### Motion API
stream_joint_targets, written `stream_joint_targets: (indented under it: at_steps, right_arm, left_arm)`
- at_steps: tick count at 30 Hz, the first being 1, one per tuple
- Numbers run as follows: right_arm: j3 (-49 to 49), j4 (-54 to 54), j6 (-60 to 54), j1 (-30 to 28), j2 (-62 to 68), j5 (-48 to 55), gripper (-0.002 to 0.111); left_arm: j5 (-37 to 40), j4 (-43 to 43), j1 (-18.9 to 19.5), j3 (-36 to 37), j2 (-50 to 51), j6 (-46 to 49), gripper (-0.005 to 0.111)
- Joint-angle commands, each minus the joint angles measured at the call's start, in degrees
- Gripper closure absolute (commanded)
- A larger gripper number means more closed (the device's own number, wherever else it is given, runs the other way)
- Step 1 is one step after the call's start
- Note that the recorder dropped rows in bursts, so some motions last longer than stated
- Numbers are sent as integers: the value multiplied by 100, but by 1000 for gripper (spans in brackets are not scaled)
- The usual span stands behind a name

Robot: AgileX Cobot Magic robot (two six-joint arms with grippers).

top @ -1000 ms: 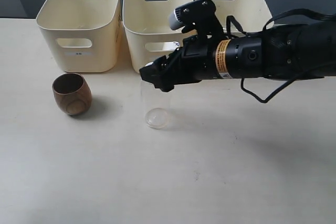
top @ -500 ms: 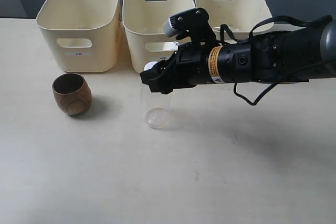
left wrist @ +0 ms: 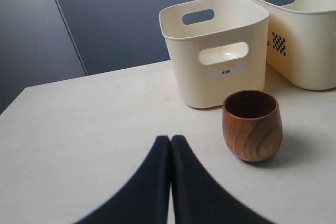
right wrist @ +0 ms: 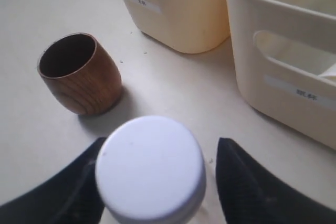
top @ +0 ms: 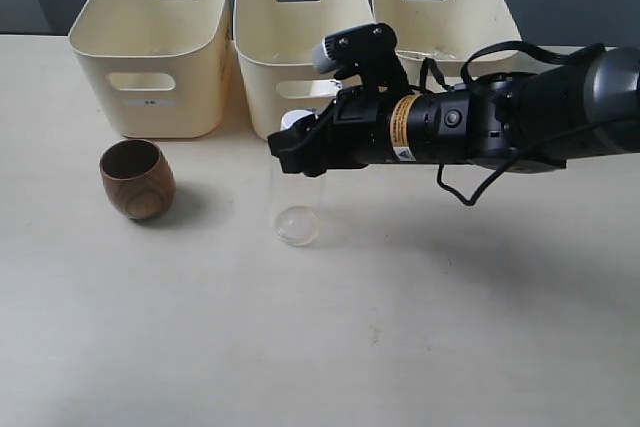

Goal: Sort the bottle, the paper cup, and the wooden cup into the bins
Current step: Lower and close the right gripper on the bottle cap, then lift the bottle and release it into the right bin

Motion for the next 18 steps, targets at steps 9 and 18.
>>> stream_joint_targets:
  at_steps: [9, 18]
  right_arm:
    - [-19, 58, -38, -9, -719, 455, 108]
    - [-19, -20, -49, -23, -2035, 2400, 108]
  left_arm:
    - [-5, -15, -18, 7, -28, -11, 107]
    - [-5, -15, -18, 7, -28, -11, 107]
